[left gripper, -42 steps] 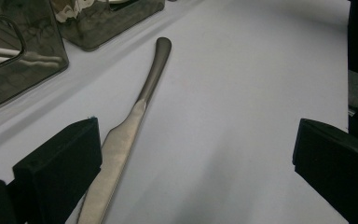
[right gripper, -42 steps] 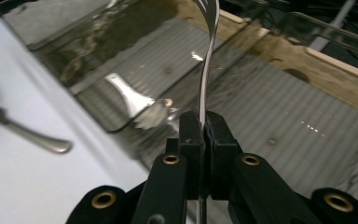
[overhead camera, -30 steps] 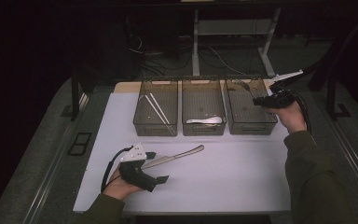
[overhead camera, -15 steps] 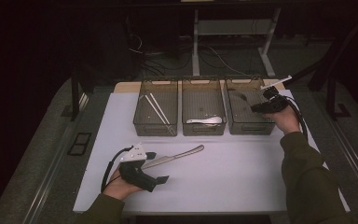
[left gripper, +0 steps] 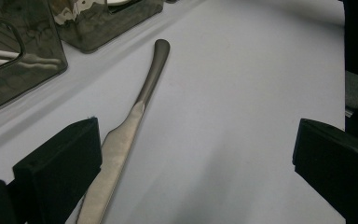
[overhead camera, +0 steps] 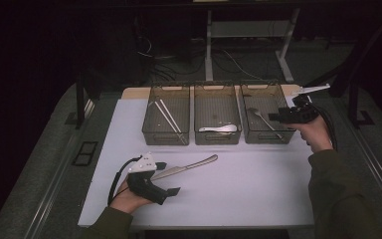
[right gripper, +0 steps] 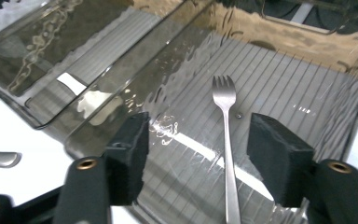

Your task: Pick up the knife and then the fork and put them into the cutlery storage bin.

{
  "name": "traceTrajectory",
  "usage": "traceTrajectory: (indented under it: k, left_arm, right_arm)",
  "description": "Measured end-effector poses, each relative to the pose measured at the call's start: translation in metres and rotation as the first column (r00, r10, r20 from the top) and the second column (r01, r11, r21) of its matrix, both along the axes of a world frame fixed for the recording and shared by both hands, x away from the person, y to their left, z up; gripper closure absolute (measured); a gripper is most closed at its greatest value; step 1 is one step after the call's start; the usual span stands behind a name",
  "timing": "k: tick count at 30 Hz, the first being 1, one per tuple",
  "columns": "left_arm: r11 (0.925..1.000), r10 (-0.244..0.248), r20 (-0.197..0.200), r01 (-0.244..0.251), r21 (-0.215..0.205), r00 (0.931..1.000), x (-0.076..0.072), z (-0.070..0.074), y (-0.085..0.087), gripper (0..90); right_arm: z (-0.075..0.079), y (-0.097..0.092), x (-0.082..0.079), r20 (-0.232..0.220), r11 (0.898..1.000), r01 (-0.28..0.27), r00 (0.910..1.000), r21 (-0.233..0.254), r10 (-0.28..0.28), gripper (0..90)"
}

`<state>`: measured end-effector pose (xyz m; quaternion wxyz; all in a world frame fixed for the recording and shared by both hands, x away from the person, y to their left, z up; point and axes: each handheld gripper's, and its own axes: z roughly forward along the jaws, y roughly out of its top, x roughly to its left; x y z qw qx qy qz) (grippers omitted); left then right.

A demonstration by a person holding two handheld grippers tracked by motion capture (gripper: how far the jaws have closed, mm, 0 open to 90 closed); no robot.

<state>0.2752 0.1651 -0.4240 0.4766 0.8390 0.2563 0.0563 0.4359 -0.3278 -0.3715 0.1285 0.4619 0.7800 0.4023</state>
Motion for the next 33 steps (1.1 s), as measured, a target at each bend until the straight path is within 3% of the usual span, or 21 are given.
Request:
traceTrajectory:
  k: [8,16,21,23,29,33]
  left_arm:
    - [1.0000,0.005,0.000,-0.005,-0.003,1.0000,0.001,0.000,0.001,0.3]
    - [0.9998,0.020,-0.004,-0.020,-0.002,0.9998,0.003,0.000,0.003,4.5]
    - [0.9993,0.036,-0.011,-0.036,0.004,0.9993,0.011,0.000,0.002,17.8]
    - [0.9995,0.032,-0.014,-0.032,0.008,0.9994,0.017,0.001,-0.001,24.0]
    - [0.9988,0.038,0.001,-0.038,0.030,0.9993,0.036,0.004,-0.014,49.2]
    - [0.9979,0.038,-0.011,-0.037,0.053,0.9992,0.053,0.004,-0.026,66.9]
  right_arm:
    - [0.013,0.006,-0.042,0.097,0.998,-0.059,0.9937,0.018,0.057,29.5]
    - [0.004,0.017,-0.078,0.106,0.994,-0.099,0.9900,0.046,0.094,28.5]
    - [-0.009,0.024,-0.101,0.092,0.989,-0.127,0.9885,0.075,0.120,27.2]
    - [-0.016,0.028,-0.111,0.093,0.990,-0.126,0.9885,0.065,0.120,26.9]
    - [-0.034,0.038,-0.142,0.077,0.984,-0.169,0.9833,0.059,0.165,24.9]
    - [-0.043,0.040,-0.156,0.080,0.980,-0.188,0.9800,0.062,0.182,23.9]
